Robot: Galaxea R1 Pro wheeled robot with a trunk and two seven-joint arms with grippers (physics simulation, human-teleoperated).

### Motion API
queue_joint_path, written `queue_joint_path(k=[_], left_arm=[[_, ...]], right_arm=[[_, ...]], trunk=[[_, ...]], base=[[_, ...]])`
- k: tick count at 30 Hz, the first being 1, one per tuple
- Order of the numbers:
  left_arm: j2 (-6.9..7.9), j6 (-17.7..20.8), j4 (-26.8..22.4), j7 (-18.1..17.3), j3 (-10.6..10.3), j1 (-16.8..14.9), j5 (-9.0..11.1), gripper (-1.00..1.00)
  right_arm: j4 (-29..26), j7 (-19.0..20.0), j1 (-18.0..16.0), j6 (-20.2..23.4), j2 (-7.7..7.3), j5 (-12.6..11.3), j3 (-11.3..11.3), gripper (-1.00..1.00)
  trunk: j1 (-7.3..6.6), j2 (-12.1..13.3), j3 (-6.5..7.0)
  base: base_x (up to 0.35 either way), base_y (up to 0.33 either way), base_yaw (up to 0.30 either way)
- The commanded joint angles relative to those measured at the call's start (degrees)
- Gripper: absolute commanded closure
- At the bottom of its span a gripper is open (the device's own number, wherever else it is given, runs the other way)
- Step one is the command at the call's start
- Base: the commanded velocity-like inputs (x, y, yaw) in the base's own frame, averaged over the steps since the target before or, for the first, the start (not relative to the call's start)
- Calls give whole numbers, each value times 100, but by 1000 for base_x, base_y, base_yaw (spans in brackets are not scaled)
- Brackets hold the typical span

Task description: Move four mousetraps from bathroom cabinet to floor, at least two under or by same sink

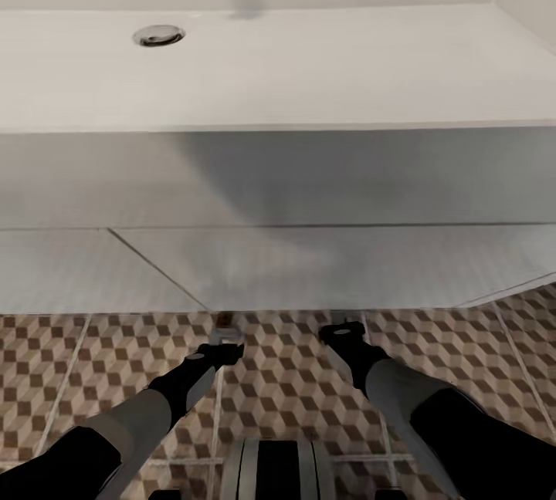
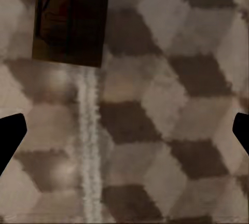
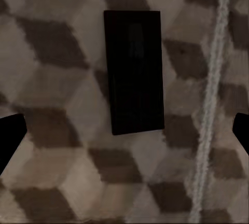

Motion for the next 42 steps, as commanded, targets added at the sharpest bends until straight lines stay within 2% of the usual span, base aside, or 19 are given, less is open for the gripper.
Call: queue_joint_path(k=[1, 32, 42], left_arm=[[2, 25, -13, 41, -49, -1, 44, -100], [-3, 3, -5, 40, -53, 1, 40, -100], [-3, -327, 40, 40, -58, 6, 46, -100]], right_arm=[[-11, -30, -1, 43, -1, -36, 50, -100], [-7, -30, -1, -100, -1, -35, 48, -100], [-4, -30, 2, -252, -1, -35, 49, -100]], trunk=[[-4, -1, -3], [-4, -1, -3], [-4, -1, -3]], base=[[-327, 0, 0], [-330, 0, 0], [-101, 0, 0]])
